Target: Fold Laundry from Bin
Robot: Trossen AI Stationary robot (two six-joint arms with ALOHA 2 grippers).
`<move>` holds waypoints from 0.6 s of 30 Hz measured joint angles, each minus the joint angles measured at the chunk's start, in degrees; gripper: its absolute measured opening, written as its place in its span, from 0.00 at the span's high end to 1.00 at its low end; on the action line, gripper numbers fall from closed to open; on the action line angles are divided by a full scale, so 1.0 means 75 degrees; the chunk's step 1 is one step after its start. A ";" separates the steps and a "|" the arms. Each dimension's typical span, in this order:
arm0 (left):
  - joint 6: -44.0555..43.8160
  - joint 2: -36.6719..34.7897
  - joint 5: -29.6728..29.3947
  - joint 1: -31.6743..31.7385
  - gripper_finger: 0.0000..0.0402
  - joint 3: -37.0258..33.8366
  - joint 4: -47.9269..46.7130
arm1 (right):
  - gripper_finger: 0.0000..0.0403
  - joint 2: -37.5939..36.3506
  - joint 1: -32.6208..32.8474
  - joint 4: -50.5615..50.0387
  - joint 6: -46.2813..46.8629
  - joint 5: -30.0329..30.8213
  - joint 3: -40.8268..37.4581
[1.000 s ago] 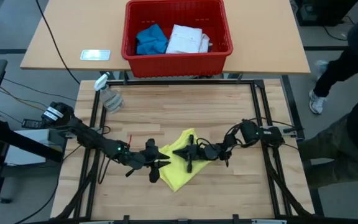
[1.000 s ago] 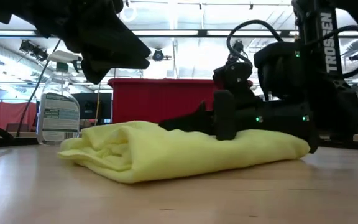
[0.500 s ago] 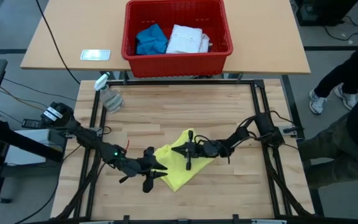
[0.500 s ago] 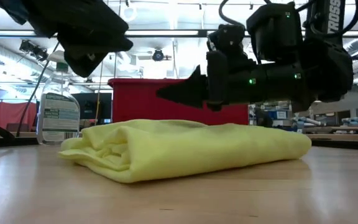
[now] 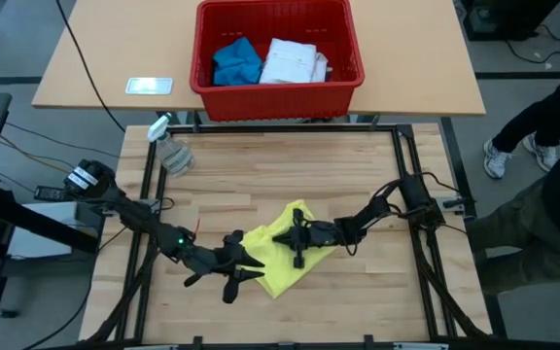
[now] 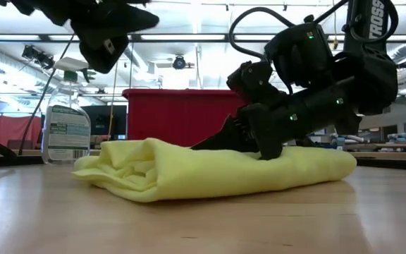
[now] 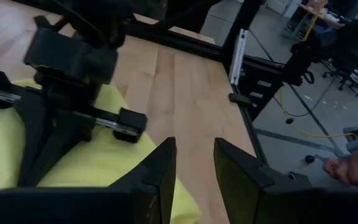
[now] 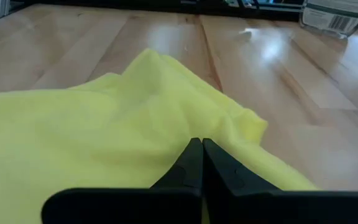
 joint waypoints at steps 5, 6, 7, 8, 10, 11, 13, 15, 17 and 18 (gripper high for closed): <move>0.0002 0.0000 0.0006 -0.0211 0.72 0.0000 0.0103 | 0.98 0.0010 0.0000 0.0258 0.0114 0.0003 -0.0021; 0.0002 0.0000 0.0008 -0.0245 0.72 0.0000 0.0100 | 0.98 0.0024 0.0000 0.0451 0.0126 0.0006 -0.0032; 0.0002 0.0000 0.0008 -0.0278 0.72 0.0000 0.0105 | 0.98 0.0033 0.0000 0.0632 0.0128 0.0017 -0.0035; -0.0001 0.0000 0.0008 -0.0306 0.72 0.0000 0.0107 | 0.98 0.0033 0.0001 0.0808 0.0128 0.0062 -0.0038; -0.0005 0.0000 0.0008 -0.0353 0.72 0.0000 0.0117 | 0.98 0.0033 0.0009 0.1214 0.0129 0.0217 -0.0035; -0.0012 0.0000 0.0008 -0.0358 0.72 0.0000 0.0159 | 0.98 0.0033 0.0017 0.1340 0.0131 0.0294 -0.0035; -0.0036 0.0000 0.0008 -0.0358 0.72 0.0000 0.0305 | 0.98 0.0033 0.0017 0.1410 0.0134 0.0313 -0.0032; -0.0030 -0.0056 0.0010 -0.0358 0.72 0.0000 0.0380 | 0.98 0.0033 0.0024 0.1406 0.0153 0.0315 -0.0032; -0.0058 -0.0179 0.0008 -0.0355 0.72 0.0000 0.0414 | 0.98 0.0033 0.0051 0.1415 0.0173 0.0315 -0.0032; -0.0065 -0.0258 0.0008 -0.0355 0.72 0.0000 0.0413 | 0.98 0.0033 0.0062 0.1412 0.0186 0.0313 -0.0032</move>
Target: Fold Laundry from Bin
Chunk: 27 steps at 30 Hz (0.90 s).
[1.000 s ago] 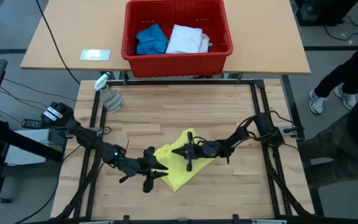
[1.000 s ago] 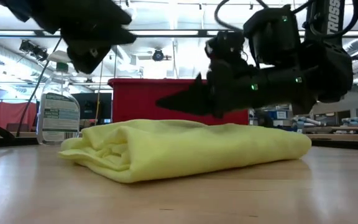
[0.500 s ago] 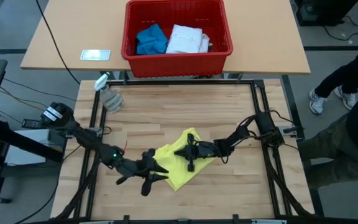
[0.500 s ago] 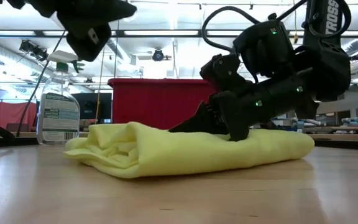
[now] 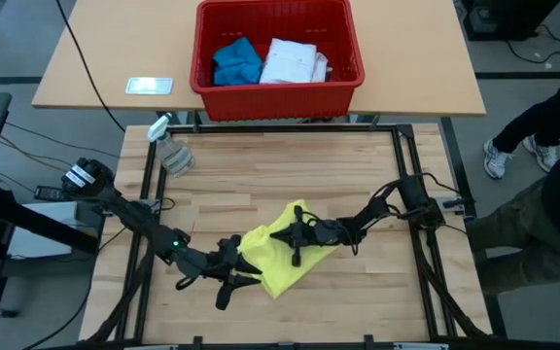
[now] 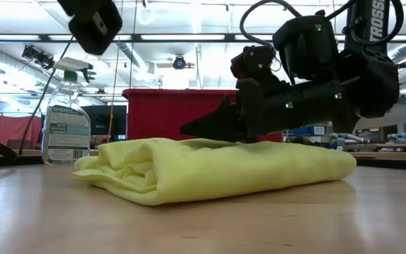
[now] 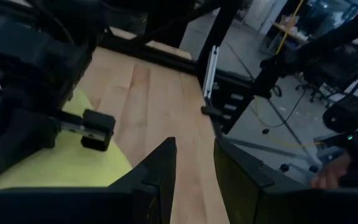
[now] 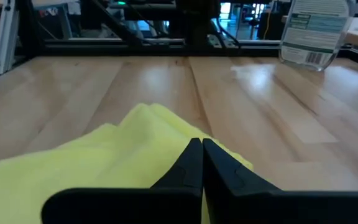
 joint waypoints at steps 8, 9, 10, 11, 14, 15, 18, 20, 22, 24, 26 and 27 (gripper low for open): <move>-0.0592 -0.0920 -0.0208 0.0194 0.72 0.0003 -0.1142 | 0.98 -0.0001 0.0009 -0.0033 0.0931 -0.0018 0.0004; -0.0624 -0.1030 -0.0259 0.0237 0.72 0.0003 -0.1321 | 0.98 -0.0031 0.0008 -0.0104 0.1074 -0.0021 0.0003; -0.0625 -0.1144 -0.0305 0.0261 0.72 0.0003 -0.1492 | 0.98 -0.0098 0.0004 -0.0312 0.1192 -0.0022 0.0006; -0.0622 -0.1252 -0.0322 0.0295 0.72 0.0003 -0.1644 | 0.99 -0.0201 -0.0010 -0.0595 0.1326 -0.0024 0.0024; -0.0496 -0.1415 -0.0374 0.0462 0.72 0.0004 -0.1777 | 0.99 -0.0646 -0.0043 -0.1682 0.1505 -0.0099 0.0041; -0.0417 -0.1416 -0.0384 0.0519 0.72 0.0006 -0.1796 | 0.99 -0.0810 -0.0050 -0.2021 0.1516 -0.0158 0.0041; -0.0048 -0.1403 -0.0394 0.0639 0.72 0.0003 -0.1837 | 0.99 -0.1343 -0.0083 -0.2764 0.1595 -0.0231 0.0038; 0.0008 -0.1393 -0.0392 0.0703 0.72 0.0003 -0.1863 | 0.99 -0.1761 -0.0124 -0.3081 0.1877 -0.0262 0.0038; -0.0032 -0.1369 -0.0359 0.0802 0.72 0.0003 -0.1907 | 0.99 -0.2217 -0.0181 -0.3342 0.2053 -0.0349 0.0038; -0.0399 -0.1369 -0.0423 0.0900 0.72 0.0003 -0.1901 | 0.99 -0.2693 -0.0219 -0.3725 0.2058 -0.0373 0.0038; -0.1064 -0.1369 -0.0578 0.1042 0.72 0.0003 -0.1966 | 0.99 -0.3189 -0.0269 -0.4287 0.2013 -0.0470 0.0038; -0.1291 -0.1369 -0.0595 0.1133 0.72 0.0003 -0.2027 | 0.99 -0.3433 -0.0317 -0.4673 0.1924 -0.0546 0.0039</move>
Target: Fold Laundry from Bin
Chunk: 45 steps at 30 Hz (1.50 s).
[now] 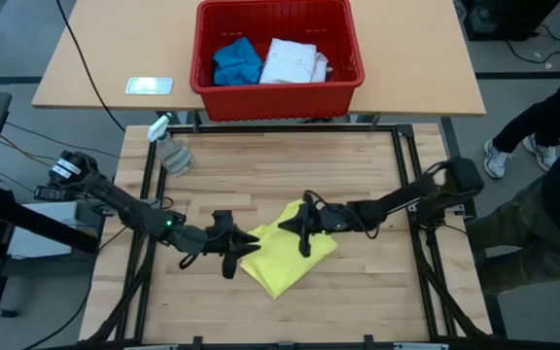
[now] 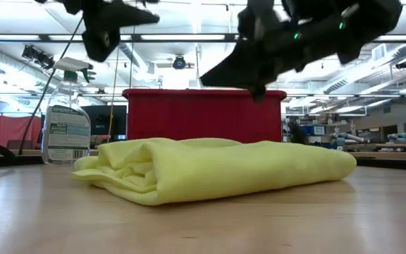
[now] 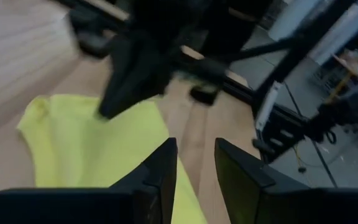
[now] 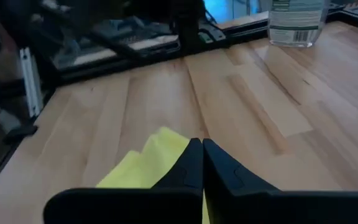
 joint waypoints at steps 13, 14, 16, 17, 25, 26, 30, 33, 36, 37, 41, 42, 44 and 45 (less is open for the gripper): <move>0.0070 -0.0029 0.0749 0.0690 0.86 0.0000 0.0164 | 1.00 -0.1472 -0.0239 -0.4813 0.2060 -0.1079 0.0002; 0.0115 -0.0029 0.0747 0.0710 0.87 0.0000 0.0169 | 1.00 -0.1415 -0.0181 -0.4821 0.2156 -0.1256 0.0002; 0.0114 -0.0015 0.0761 0.0773 0.89 0.0000 0.0120 | 1.00 -0.1165 -0.0081 -0.4963 0.2320 -0.1504 0.0003; 0.0091 0.0036 0.0752 0.0784 0.89 0.0000 0.0101 | 1.00 -0.1004 -0.0034 -0.5083 0.2388 -0.1553 0.0002; -0.0714 0.1061 0.0739 0.0830 0.89 0.0000 0.0107 | 0.99 -0.0332 0.0158 -0.5645 0.2637 -0.1836 0.0010; -0.0984 0.1212 0.0743 0.0863 0.89 -0.0002 0.0183 | 0.99 -0.0340 0.0156 -0.5827 0.2614 -0.1919 0.0020; -0.1869 0.1464 0.0742 0.1045 0.89 -0.0003 0.0488 | 0.99 -0.0481 0.0041 -0.6641 0.2307 -0.2175 0.0042; -0.2292 0.1436 0.0727 0.1232 0.89 0.0000 0.0450 | 0.99 -0.0611 -0.0121 -0.7274 0.2078 -0.2343 0.0039; -0.2421 0.1352 0.0712 0.1380 0.90 0.0000 0.0483 | 0.99 -0.0760 -0.0310 -0.7907 0.2014 -0.2447 0.0032; -0.2435 0.1300 0.0714 0.1413 0.90 0.0000 0.0423 | 0.99 -0.0813 -0.0374 -0.8087 0.2044 -0.2505 0.0028; -0.2483 0.1241 0.0719 0.1389 0.93 0.0000 0.0299 | 0.99 -0.1080 -0.0506 -0.8878 0.2489 -0.2999 0.0003; -0.2488 0.1241 0.0737 0.1334 0.93 0.0000 0.0256 | 0.99 -0.1148 -0.0499 -0.9099 0.2679 -0.3153 -0.0007; -0.2541 0.1241 0.0776 0.1189 0.94 0.0000 0.0181 | 0.99 -0.1267 -0.0436 -0.9353 0.3060 -0.3662 -0.0018; -0.2605 0.1241 0.0779 0.1111 0.95 0.0002 0.0090 | 0.99 -0.1338 -0.0376 -0.9422 0.3275 -0.4027 -0.0026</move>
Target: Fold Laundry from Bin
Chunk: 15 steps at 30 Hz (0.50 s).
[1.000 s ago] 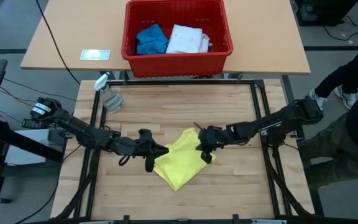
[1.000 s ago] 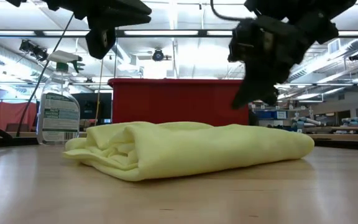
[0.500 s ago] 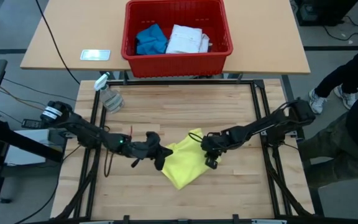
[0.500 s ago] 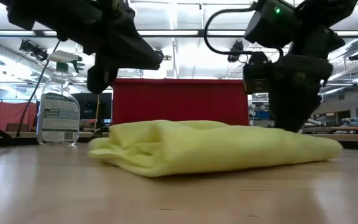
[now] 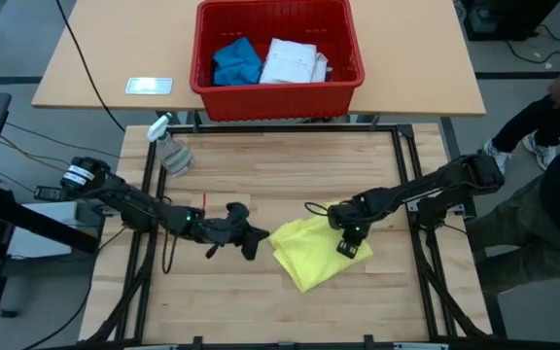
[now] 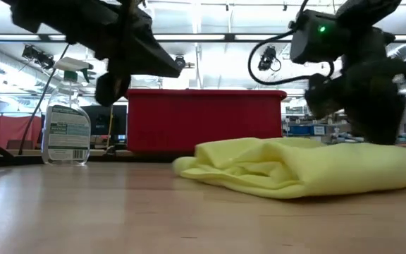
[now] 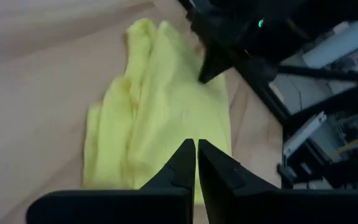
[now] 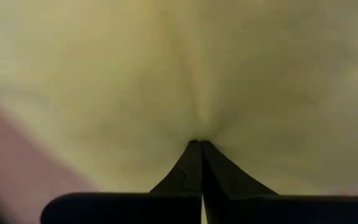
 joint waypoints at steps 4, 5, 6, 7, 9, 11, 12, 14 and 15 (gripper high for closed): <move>-0.0299 0.0003 0.0009 -0.0336 0.96 -0.0005 -0.0582 | 0.99 -0.0503 0.0444 0.0397 0.0663 -0.1034 0.0021; -0.0389 0.0003 0.0006 -0.0419 0.96 -0.0005 -0.0637 | 0.99 -0.0669 0.0533 0.0584 0.0744 -0.1007 0.0079; -0.0465 0.0003 0.0008 -0.0496 0.96 -0.0005 -0.0722 | 0.99 -0.0831 0.0596 0.0728 0.0765 -0.0873 0.0176; -0.0530 0.0003 0.0008 -0.0578 0.96 -0.0005 -0.0806 | 0.99 -0.0978 0.0604 0.0844 0.0731 -0.0716 0.0283; -0.0613 0.0001 0.0017 -0.0710 0.96 -0.0005 -0.0945 | 0.99 -0.1232 0.0534 0.0922 0.0475 -0.0187 0.0532; -0.0658 0.0000 0.0028 -0.0795 0.96 -0.0005 -0.1052 | 0.99 -0.1378 0.0382 0.0962 -0.0011 0.0509 0.0736; -0.0662 0.0000 0.0032 -0.0820 0.96 -0.0005 -0.1143 | 0.99 -0.1391 0.0295 0.0984 -0.0420 0.0788 0.0801; -0.0673 0.0000 0.0196 -0.0856 0.96 -0.0005 -0.1203 | 0.99 -0.1303 0.0100 0.1110 -0.1523 0.0919 0.0837; -0.0674 -0.0005 0.0312 -0.0856 0.96 -0.0005 -0.1211 | 0.99 -0.1190 0.0019 0.1146 -0.2114 0.0829 0.0837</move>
